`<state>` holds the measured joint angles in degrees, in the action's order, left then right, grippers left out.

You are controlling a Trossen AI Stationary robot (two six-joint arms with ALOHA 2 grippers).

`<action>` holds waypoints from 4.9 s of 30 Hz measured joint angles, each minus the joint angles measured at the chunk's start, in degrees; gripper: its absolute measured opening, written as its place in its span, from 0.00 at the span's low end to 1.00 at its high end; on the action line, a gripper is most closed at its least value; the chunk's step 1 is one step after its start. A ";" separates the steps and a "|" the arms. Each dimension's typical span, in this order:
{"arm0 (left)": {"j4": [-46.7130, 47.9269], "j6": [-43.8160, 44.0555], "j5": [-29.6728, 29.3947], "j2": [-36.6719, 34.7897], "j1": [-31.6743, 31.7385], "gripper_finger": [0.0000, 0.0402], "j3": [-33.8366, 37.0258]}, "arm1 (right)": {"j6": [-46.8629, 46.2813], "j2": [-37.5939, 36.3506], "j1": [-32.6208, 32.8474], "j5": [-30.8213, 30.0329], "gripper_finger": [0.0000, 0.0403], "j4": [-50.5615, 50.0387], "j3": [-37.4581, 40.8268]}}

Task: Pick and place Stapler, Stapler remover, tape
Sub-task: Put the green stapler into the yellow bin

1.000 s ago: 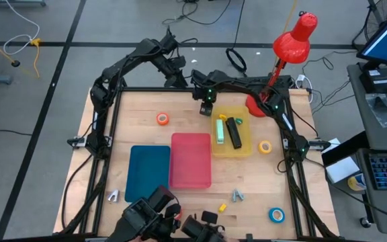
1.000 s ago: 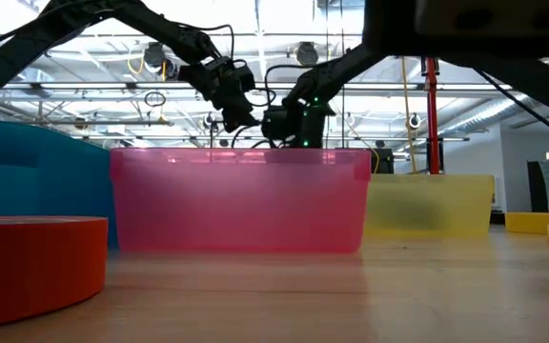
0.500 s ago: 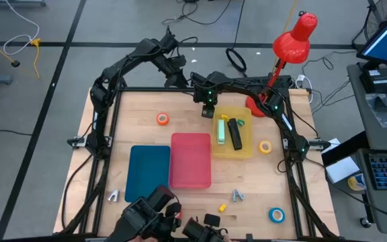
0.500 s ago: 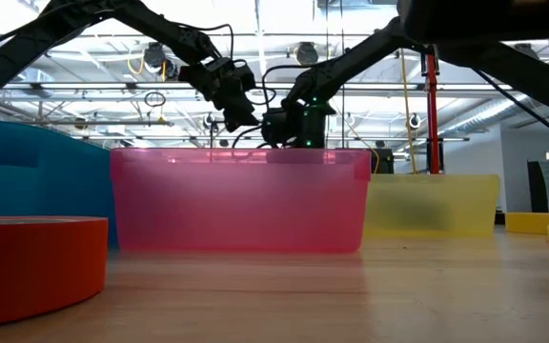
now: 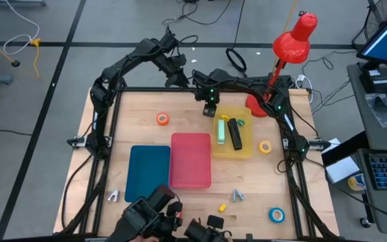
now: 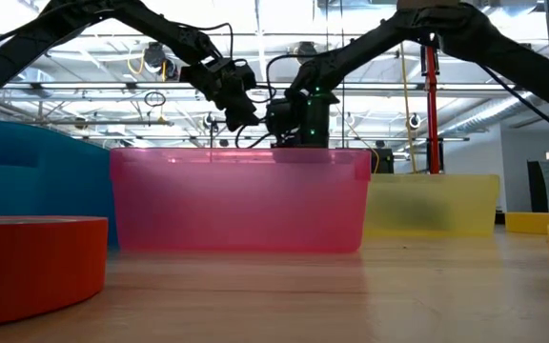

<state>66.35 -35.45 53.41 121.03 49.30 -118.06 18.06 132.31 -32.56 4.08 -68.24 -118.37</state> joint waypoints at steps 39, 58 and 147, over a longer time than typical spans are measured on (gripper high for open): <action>-0.37 -0.34 -2.75 0.02 0.02 0.36 0.00 | 0.16 2.67 0.63 -2.47 0.31 9.99 0.11; -0.09 0.28 -2.76 0.04 0.00 0.36 0.00 | -4.43 -0.22 0.46 -2.40 0.31 11.17 0.09; -0.70 -0.82 -3.02 -0.02 0.00 0.36 0.00 | -56.80 0.26 2.81 0.48 0.45 26.91 10.75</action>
<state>65.65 -36.27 50.39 121.01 49.30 -118.06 -38.73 132.57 -29.74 4.56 -41.34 -107.61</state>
